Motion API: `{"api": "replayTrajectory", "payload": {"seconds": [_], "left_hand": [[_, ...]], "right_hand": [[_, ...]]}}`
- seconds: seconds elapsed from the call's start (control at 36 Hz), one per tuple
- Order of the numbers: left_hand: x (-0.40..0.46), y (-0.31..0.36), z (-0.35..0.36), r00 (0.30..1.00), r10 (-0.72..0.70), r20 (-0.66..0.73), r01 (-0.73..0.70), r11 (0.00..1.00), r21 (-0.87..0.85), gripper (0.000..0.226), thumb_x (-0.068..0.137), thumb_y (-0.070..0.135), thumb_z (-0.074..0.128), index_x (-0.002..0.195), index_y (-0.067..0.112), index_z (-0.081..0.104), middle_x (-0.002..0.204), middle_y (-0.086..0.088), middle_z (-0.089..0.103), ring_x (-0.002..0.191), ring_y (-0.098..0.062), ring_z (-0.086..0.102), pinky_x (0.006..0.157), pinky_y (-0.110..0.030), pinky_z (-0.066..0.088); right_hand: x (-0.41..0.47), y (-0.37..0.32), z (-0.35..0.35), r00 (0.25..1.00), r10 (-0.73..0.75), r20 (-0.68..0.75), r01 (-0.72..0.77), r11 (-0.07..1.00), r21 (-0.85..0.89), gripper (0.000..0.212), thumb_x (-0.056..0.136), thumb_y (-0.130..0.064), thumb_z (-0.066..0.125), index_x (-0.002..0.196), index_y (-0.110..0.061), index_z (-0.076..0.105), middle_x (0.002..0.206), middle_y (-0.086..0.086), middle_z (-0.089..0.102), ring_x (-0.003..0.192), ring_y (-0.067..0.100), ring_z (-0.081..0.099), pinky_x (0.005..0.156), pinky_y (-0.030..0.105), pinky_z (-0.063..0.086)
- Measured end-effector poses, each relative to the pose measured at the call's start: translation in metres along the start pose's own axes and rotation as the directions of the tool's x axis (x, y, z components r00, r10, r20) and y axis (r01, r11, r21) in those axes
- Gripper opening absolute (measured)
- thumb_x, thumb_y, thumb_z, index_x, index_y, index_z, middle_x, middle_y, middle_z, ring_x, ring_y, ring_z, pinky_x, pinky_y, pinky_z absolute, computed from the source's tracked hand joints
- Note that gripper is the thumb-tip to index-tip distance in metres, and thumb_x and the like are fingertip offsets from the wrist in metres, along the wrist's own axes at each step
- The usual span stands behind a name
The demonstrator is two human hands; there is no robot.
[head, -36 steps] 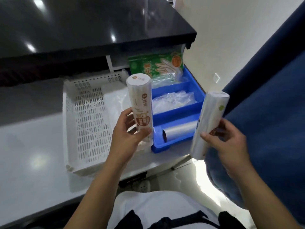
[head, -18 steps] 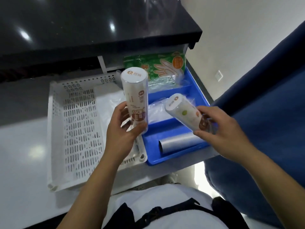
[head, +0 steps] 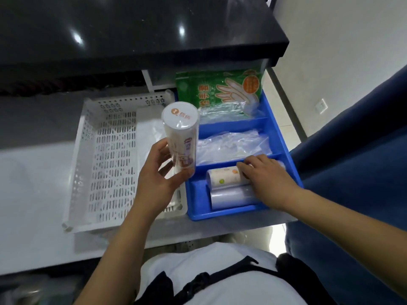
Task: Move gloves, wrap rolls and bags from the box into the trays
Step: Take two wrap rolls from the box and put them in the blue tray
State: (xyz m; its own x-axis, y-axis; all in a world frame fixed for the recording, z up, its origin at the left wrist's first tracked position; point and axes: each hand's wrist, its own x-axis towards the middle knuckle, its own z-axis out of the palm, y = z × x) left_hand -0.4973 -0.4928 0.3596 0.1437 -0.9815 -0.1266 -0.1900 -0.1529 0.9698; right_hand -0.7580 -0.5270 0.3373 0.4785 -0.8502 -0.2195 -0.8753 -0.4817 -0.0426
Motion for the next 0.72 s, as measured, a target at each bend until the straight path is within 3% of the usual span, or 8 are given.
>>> {"api": "replayTrajectory", "payload": {"seconds": [0.14, 0.31, 0.53, 0.64, 0.72], "left_hand": [[-0.003, 0.0, 0.004, 1.0, -0.009, -0.025, 0.009, 1.0, 0.001, 0.068, 0.072, 0.01, 0.084, 0.123, 0.039, 0.051, 0.116, 0.023, 0.064, 0.115, 0.0, 0.059, 0.101, -0.039, 0.051], [-0.004, 0.0, 0.005, 0.999, -0.02, -0.031, 0.019, 0.999, -0.031, 0.069, 0.071, 0.011, 0.085, 0.123, 0.042, 0.051, 0.123, 0.016, 0.064, 0.118, -0.006, 0.06, 0.099, -0.043, 0.052], [-0.006, 0.004, 0.004, 1.0, -0.008, -0.021, 0.009, 0.999, 0.041, 0.071, 0.069, 0.021, 0.086, 0.127, 0.041, 0.051, 0.126, 0.015, 0.063, 0.119, -0.01, 0.06, 0.1, -0.047, 0.051], [-0.007, 0.013, 0.005, 0.996, 0.089, -0.029, -0.08, 0.971, 0.225, 0.065, 0.076, 0.017, 0.083, 0.125, 0.044, 0.05, 0.123, 0.017, 0.063, 0.115, -0.006, 0.059, 0.1, -0.036, 0.051], [-0.007, 0.025, 0.007, 0.987, 0.161, -0.017, -0.145, 0.925, 0.351, 0.061, 0.077, 0.015, 0.081, 0.119, 0.047, 0.052, 0.113, 0.019, 0.063, 0.106, -0.011, 0.061, 0.094, -0.037, 0.053]], "right_hand": [[0.002, 0.004, -0.002, 0.997, 0.057, 0.059, -0.057, 0.998, 0.0, 0.033, 0.094, -0.026, 0.052, 0.126, -0.031, 0.057, 0.124, -0.005, 0.056, 0.112, 0.02, 0.051, 0.093, 0.036, 0.041], [-0.002, 0.002, -0.004, 0.996, 0.07, 0.052, -0.073, 0.996, 0.054, 0.032, 0.094, -0.028, 0.047, 0.124, -0.031, 0.058, 0.118, -0.005, 0.06, 0.106, 0.021, 0.053, 0.083, 0.035, 0.042], [-0.012, 0.001, -0.007, 0.994, 0.1, 0.051, -0.106, 0.984, 0.142, 0.036, 0.096, -0.039, 0.043, 0.129, -0.03, 0.055, 0.122, -0.007, 0.061, 0.108, 0.018, 0.053, 0.09, 0.036, 0.048], [-0.027, 0.012, -0.023, 0.977, 0.214, -0.008, -0.198, 0.915, 0.351, 0.041, 0.093, -0.039, 0.053, 0.133, -0.03, 0.052, 0.135, -0.009, 0.056, 0.122, 0.019, 0.051, 0.098, 0.038, 0.046], [-0.051, 0.027, -0.039, 0.923, 0.367, -0.119, -0.241, 0.79, 0.564, 0.047, 0.092, -0.034, 0.061, 0.137, -0.032, 0.049, 0.139, -0.011, 0.052, 0.125, 0.013, 0.049, 0.102, 0.035, 0.044]]}}
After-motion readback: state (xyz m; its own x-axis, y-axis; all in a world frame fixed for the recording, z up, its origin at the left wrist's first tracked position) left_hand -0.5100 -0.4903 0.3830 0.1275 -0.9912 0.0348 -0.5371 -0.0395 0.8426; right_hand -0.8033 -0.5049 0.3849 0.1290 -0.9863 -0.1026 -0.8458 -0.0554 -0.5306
